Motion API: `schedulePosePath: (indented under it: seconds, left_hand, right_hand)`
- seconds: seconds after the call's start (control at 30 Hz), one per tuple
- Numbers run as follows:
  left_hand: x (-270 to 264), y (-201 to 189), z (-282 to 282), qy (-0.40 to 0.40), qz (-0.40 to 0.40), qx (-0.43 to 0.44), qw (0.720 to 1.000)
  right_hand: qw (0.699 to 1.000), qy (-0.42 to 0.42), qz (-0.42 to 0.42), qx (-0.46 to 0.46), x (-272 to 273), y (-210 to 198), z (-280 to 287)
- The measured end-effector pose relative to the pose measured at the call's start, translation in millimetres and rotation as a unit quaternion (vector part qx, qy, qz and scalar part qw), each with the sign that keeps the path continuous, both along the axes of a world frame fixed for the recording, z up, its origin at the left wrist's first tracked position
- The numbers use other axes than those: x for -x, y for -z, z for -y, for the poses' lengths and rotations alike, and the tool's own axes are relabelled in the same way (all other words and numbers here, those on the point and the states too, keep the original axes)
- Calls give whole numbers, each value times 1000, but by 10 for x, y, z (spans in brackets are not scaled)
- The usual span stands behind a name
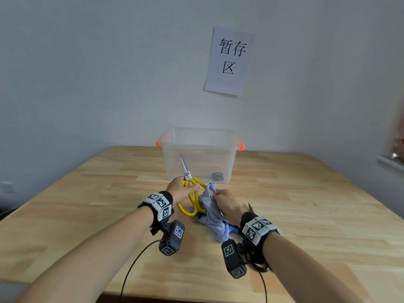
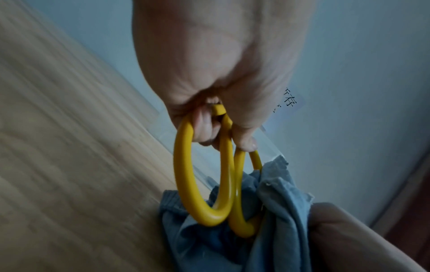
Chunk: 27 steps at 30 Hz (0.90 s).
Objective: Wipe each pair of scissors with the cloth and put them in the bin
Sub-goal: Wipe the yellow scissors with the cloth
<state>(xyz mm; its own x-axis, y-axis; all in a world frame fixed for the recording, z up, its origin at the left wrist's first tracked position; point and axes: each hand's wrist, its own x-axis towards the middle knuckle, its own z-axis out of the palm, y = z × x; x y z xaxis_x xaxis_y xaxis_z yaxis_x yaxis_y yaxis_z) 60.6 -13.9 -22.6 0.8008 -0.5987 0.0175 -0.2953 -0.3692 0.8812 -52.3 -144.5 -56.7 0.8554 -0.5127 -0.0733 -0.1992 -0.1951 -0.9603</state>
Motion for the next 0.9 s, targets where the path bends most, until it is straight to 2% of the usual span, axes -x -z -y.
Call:
schedulePosePath:
  seconds: [0.27,0.37,0.53,0.63,0.73,0.9]
  left_hand:
    - [-25,-16,-31,-40,90,-12,995]
    - [-21,6,-51,-50,101,-27,993]
    - [18,-43,-71,-68,110,-19,991]
    - [21,-66,-79,-74,102,-20,992]
    - [65,-88,-116,-68,119,-63,988]
    - [86,-92,-166,-51,135,-98,985]
  right_hand:
    - [1000,2,-23,11,17,-92,-6]
    - [999,-1,-45,23,26,-114,4]
    - [999,5,-33,6,30,-153,-1]
    - [999,32,-26,-16,20,-150,42]
    - [995,76,9,-61,18,-165,110]
    - [989,140,13,-46,-37,-236,165]
